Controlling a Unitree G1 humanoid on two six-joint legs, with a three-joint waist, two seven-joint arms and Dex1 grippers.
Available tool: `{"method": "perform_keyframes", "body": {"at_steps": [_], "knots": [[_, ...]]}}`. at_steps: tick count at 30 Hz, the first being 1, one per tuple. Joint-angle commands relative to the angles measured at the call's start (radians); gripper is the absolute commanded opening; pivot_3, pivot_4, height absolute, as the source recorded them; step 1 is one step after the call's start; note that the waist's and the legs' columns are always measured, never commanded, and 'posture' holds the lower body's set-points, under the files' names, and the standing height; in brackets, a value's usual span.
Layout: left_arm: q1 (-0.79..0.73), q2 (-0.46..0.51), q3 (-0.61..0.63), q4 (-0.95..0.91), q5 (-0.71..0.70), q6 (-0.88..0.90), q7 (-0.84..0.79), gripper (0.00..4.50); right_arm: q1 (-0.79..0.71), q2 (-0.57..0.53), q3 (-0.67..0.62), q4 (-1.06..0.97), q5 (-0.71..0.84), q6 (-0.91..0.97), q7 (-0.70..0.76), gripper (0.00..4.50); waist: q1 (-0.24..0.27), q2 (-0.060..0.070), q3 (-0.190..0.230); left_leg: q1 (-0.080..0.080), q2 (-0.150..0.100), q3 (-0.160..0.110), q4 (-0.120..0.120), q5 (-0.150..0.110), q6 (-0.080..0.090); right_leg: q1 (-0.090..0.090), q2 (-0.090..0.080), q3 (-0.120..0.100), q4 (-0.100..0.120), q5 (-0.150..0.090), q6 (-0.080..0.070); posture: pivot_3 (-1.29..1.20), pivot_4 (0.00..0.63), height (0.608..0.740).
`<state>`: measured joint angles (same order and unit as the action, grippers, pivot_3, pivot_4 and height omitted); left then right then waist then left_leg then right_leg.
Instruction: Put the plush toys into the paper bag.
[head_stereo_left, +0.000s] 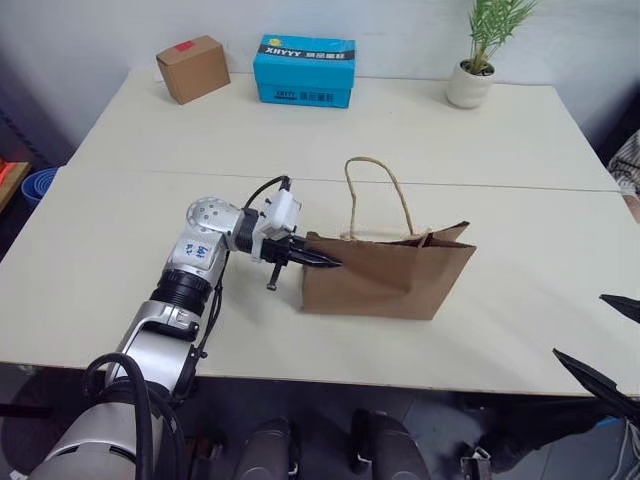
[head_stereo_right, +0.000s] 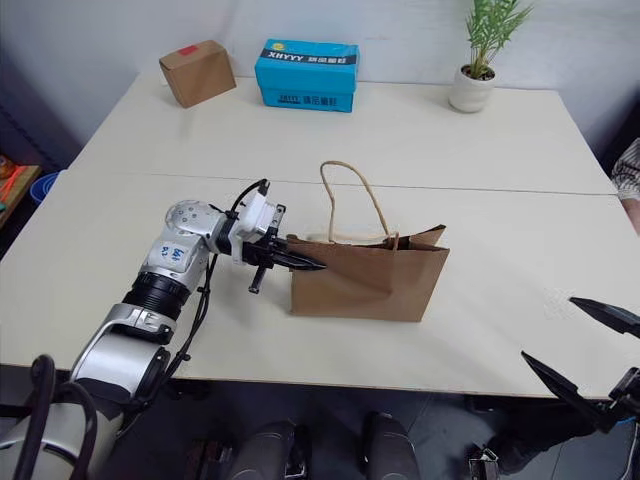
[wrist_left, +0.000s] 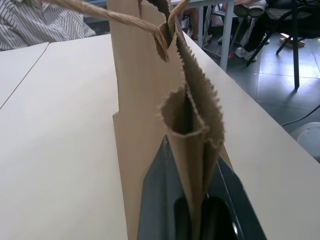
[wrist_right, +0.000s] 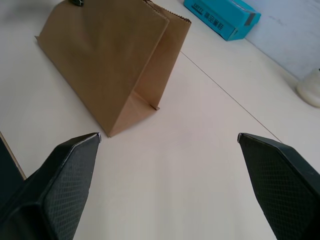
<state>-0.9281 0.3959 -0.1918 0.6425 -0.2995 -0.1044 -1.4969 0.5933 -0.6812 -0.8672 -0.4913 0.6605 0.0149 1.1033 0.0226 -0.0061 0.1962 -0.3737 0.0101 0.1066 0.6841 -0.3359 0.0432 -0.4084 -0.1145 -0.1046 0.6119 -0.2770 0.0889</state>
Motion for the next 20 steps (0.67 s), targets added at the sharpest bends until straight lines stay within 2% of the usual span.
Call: {"method": "perform_keyframes", "body": {"at_steps": [1,6,10,11,13,15,20], "knots": [[0.047,0.059,0.067,-0.113,-0.008,0.037,0.057,0.97,-0.054,-0.038,0.059,-0.049,0.031,0.054,-0.040,4.50,-0.005,0.000,0.000,0.000,0.000,0.000,0.000,0.000,0.000,0.000,0.000,0.000,0.000,0.000,0.000,0.00,0.150,0.740],[0.178,0.197,0.175,-0.348,-0.040,0.155,0.157,2.53,-0.151,-0.089,0.104,0.008,0.000,0.060,-0.025,4.50,-0.014,0.000,0.000,0.000,0.002,-0.001,0.000,0.000,-0.002,0.000,0.000,0.002,0.002,-0.001,-0.001,0.00,0.150,0.740],[0.291,0.270,0.256,-0.494,-0.057,0.232,0.250,3.79,-0.208,-0.130,0.114,0.074,-0.020,0.051,0.006,4.50,-0.004,0.000,0.000,0.000,0.002,-0.001,0.000,0.000,-0.002,0.000,-0.001,0.002,0.002,-0.001,-0.001,0.00,0.150,0.740],[0.372,0.322,0.315,-0.549,-0.079,0.279,0.257,4.07,-0.249,-0.162,0.119,0.129,-0.028,0.044,0.024,4.50,-0.001,0.000,0.000,0.000,0.001,-0.002,0.000,0.000,-0.002,0.001,-0.001,0.002,0.002,-0.001,-0.001,0.00,0.150,0.740],[0.533,0.416,0.421,-0.644,-0.091,0.367,0.288,4.07,-0.320,-0.228,0.134,0.240,-0.059,0.009,0.082,4.50,-0.016,0.001,0.000,0.000,0.001,0.000,0.000,-0.001,-0.001,0.001,-0.001,0.003,0.001,-0.001,-0.001,0.00,0.150,0.740],[0.648,0.453,0.488,-0.689,-0.081,0.346,0.315,4.07,-0.368,-0.275,0.164,0.337,-0.092,-0.032,0.141,4.50,-0.025,0.000,0.000,0.002,0.002,0.000,-0.001,-0.002,-0.002,0.001,-0.001,0.004,0.001,-0.001,-0.001,0.00,0.150,0.740],[0.753,0.472,0.561,-0.741,-0.099,0.358,0.378,4.07,-0.472,-0.314,0.224,0.520,-0.126,-0.086,0.218,4.50,-0.004,0.000,0.000,0.002,0.002,-0.001,-0.001,-0.001,-0.003,0.002,-0.002,0.002,-0.002,-0.001,-0.003,0.00,0.150,0.740]]}}
